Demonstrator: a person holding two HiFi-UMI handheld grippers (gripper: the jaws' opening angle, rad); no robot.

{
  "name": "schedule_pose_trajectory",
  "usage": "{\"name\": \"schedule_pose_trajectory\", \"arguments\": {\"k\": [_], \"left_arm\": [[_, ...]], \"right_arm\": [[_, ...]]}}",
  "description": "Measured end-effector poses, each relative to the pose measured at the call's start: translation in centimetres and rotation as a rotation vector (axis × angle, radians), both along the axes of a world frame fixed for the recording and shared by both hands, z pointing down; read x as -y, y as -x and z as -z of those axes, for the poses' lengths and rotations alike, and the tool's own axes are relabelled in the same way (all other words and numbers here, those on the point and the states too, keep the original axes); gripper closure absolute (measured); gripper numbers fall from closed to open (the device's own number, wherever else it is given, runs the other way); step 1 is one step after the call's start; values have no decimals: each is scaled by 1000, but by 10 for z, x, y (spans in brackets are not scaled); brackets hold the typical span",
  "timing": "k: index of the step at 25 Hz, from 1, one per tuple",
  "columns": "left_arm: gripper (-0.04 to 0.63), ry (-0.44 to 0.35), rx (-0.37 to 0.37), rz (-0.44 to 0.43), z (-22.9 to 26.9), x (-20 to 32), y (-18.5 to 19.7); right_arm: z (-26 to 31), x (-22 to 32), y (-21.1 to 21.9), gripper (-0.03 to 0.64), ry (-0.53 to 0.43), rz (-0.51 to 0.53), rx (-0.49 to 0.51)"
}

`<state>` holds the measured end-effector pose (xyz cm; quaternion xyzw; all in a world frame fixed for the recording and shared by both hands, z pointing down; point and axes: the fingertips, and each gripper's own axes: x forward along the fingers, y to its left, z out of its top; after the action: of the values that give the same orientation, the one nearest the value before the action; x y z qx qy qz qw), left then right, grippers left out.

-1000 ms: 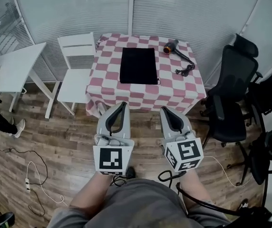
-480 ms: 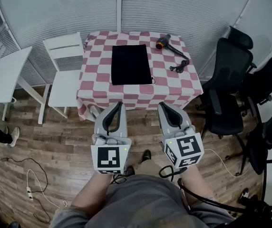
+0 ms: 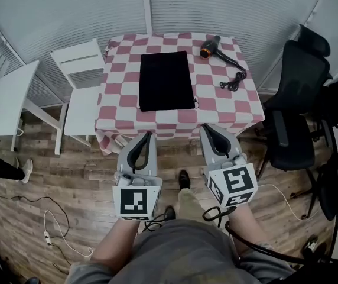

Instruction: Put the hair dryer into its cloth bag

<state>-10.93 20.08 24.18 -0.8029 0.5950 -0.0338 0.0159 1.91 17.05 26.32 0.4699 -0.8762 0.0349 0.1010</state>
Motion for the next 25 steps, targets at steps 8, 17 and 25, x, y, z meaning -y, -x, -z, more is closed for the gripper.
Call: {"name": "schedule_pose_trajectory", "arguments": {"k": [8, 17, 25], "left_arm": [[595, 65, 51, 4, -26, 72, -11], [595, 105, 77, 41, -36, 141, -20], [595, 90, 104, 72, -28, 177, -30]], "right_arm": [[-39, 74, -3, 588, 86, 45, 41], [-57, 147, -1, 573, 122, 102, 52], [-50, 186, -2, 568, 106, 160, 68]]}}
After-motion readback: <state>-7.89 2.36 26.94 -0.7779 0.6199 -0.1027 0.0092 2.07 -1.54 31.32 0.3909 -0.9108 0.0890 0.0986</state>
